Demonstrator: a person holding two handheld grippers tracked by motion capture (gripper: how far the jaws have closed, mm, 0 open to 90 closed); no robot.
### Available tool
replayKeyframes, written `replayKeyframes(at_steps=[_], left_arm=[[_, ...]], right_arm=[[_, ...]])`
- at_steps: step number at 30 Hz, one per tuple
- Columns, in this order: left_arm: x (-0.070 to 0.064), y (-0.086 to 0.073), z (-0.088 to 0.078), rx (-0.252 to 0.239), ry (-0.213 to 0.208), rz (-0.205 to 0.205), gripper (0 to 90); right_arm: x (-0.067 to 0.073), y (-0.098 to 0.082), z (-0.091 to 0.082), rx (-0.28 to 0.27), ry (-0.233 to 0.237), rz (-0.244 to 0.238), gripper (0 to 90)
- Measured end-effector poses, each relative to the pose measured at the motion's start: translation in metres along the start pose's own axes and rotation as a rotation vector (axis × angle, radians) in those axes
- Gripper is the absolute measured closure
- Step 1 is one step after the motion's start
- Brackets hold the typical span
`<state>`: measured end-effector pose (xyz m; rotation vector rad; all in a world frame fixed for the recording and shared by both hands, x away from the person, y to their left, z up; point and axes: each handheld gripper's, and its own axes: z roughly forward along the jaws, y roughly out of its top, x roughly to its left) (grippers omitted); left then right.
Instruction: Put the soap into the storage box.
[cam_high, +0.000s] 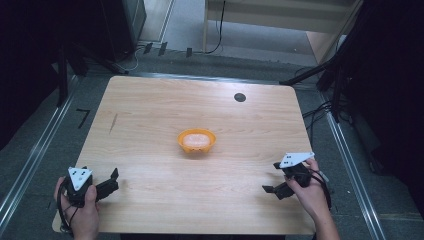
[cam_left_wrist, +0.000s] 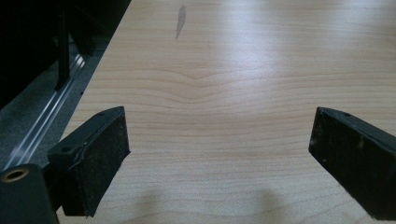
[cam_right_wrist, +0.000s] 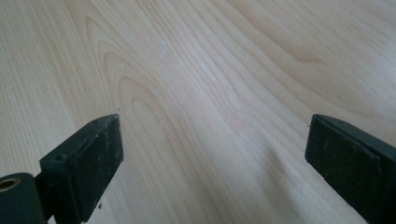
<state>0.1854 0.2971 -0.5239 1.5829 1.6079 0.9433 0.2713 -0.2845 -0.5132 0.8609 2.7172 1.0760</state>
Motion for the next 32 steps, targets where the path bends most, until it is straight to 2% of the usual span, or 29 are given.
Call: replayKeyframes(at_steps=[8, 25, 28, 32], left_arm=[[-0.001, 0.0, 0.0, -0.001, 0.002, 0.005, 5.2], [-0.003, 0.0, 0.0, -0.001, 0.003, 0.027, 5.1], [-0.004, 0.0, 0.0, -0.002, 0.003, 0.034, 5.1], [-0.005, 0.0, 0.001, 0.022, -0.012, 0.047, 5.1]], right_arm=[[0.003, -0.027, -0.008, -0.03, -0.006, 0.04, 4.6], [0.014, -0.069, -0.029, -0.138, -0.031, 0.069, 3.9], [0.016, -0.076, -0.036, -0.186, -0.023, 0.086, 3.2], [0.016, -0.081, -0.041, -0.229, -0.047, 0.097, 2.8]])
